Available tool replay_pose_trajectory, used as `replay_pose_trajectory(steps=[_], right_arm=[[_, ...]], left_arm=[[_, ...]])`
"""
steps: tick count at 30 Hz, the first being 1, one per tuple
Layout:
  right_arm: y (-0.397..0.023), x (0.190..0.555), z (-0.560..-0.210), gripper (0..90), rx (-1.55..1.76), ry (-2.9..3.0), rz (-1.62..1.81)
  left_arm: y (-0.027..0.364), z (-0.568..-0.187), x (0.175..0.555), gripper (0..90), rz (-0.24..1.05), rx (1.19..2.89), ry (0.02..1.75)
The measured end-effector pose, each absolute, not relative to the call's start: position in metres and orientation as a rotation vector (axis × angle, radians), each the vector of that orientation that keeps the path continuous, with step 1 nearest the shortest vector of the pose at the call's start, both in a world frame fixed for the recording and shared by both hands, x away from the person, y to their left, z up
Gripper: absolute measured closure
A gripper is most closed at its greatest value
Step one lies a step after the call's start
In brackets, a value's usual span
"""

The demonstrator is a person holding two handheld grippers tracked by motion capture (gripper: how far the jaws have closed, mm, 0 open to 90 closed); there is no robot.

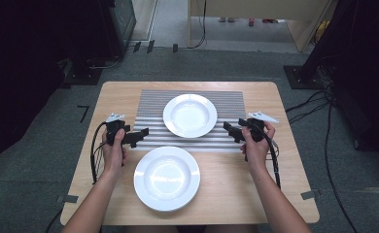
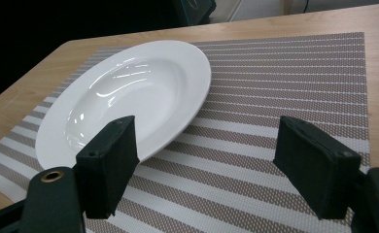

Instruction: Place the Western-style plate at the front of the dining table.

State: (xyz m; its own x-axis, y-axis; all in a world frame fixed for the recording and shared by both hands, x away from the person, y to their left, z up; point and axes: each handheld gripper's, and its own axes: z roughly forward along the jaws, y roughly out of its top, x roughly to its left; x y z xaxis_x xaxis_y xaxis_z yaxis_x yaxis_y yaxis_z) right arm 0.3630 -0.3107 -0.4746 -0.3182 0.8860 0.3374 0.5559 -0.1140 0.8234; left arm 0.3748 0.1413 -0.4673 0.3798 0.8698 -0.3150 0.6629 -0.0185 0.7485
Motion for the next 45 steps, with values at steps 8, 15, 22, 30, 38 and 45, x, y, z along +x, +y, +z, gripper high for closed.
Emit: replay_pose_trajectory(steps=[8, 15, 22, 30, 38, 45], right_arm=[[-0.322, 0.347, -0.478, 23.6, 1.588, 1.821, 1.391], [-0.333, 0.332, -0.481, 23.5, 1.594, 1.814, 1.378], [-0.348, 0.314, -0.485, 23.8, 1.612, 1.792, 1.368], [-0.366, 0.294, -0.495, 23.7, 1.635, 1.782, 1.329], [-0.382, 0.276, -0.503, 23.6, 1.669, 1.767, 1.293], [-0.395, 0.260, -0.506, 23.5, 1.692, 1.747, 1.264]], left_arm=[[0.152, -0.465, 0.358, 10.0, 0.335, 1.743, 1.345], [0.158, -0.468, 0.344, 10.0, 0.347, 1.746, 1.341], [0.164, -0.477, 0.327, 10.0, 0.361, 1.766, 1.336], [0.178, -0.487, 0.307, 10.0, 0.355, 1.757, 1.354], [0.187, -0.499, 0.292, 10.0, 0.364, 1.762, 1.382], [0.197, -0.505, 0.277, 10.0, 0.368, 1.755, 1.406]])
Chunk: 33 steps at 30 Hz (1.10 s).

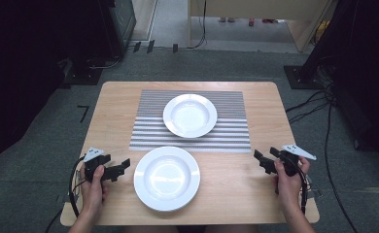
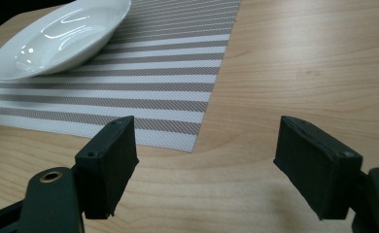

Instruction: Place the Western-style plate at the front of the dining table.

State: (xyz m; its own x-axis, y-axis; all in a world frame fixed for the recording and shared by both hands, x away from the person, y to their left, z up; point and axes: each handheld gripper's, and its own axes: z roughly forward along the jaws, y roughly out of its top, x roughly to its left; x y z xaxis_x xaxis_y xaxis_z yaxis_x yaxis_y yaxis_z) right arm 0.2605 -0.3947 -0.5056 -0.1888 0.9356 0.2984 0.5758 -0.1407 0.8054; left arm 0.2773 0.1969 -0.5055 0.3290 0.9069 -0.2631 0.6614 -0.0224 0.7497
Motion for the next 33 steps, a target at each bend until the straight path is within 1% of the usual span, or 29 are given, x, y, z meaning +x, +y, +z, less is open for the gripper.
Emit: replay_pose_trajectory(steps=[14, 23, 33], right_arm=[[-0.419, 0.225, -0.513, 23.4, 1.732, 1.725, 1.203], [-0.433, 0.203, -0.516, 21.1, 1.755, 1.729, 1.137], [-0.431, 0.183, -0.524, 19.0, 1.745, 1.780, 0.952]], left_arm=[[0.217, -0.511, 0.250, 10.0, 0.414, 1.790, 1.448], [0.230, -0.513, 0.231, 10.0, 0.441, 1.790, 1.493], [0.222, -0.516, 0.224, 10.0, 0.516, 1.840, 1.480]])
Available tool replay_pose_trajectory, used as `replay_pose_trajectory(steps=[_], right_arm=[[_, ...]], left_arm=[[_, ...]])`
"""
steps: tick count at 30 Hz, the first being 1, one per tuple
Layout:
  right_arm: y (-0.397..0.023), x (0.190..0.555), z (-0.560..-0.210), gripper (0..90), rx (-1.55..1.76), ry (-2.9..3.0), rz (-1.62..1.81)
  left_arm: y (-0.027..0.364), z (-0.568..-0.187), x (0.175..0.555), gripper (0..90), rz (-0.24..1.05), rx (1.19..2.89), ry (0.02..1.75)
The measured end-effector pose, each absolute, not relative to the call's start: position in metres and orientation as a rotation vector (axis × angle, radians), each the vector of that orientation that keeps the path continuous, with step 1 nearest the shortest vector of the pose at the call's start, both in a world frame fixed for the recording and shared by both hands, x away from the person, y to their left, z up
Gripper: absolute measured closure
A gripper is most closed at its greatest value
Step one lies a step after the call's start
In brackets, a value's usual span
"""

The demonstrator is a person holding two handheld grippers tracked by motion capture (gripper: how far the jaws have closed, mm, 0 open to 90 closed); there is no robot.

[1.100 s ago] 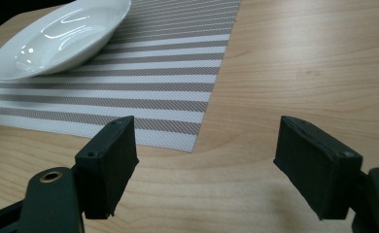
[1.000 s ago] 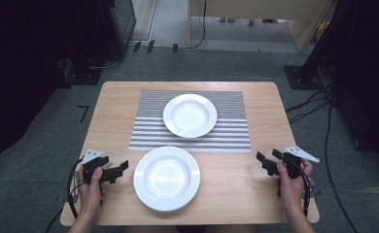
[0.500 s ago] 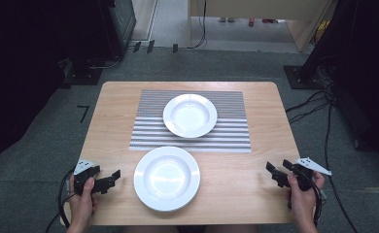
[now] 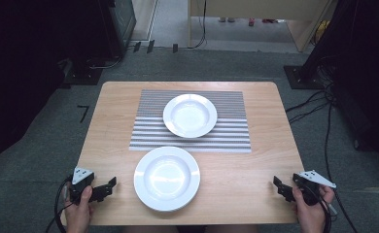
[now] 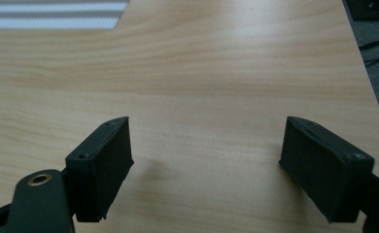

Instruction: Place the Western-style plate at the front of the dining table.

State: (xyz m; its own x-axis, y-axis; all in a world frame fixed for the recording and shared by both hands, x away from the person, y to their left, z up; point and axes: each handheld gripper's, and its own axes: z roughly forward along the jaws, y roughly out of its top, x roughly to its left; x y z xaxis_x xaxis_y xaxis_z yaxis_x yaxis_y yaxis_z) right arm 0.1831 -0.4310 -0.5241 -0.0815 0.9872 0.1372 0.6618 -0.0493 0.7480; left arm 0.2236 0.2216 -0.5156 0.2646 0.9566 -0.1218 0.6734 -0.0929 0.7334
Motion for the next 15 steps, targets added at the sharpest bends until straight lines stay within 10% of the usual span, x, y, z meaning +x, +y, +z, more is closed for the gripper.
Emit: replay_pose_trajectory(steps=[15], right_arm=[[-0.419, 0.185, -0.526, 10.5, 1.703, 1.811, 0.813]], left_arm=[[0.209, -0.519, 0.224, 9.6, 0.603, 1.964, 1.400]])
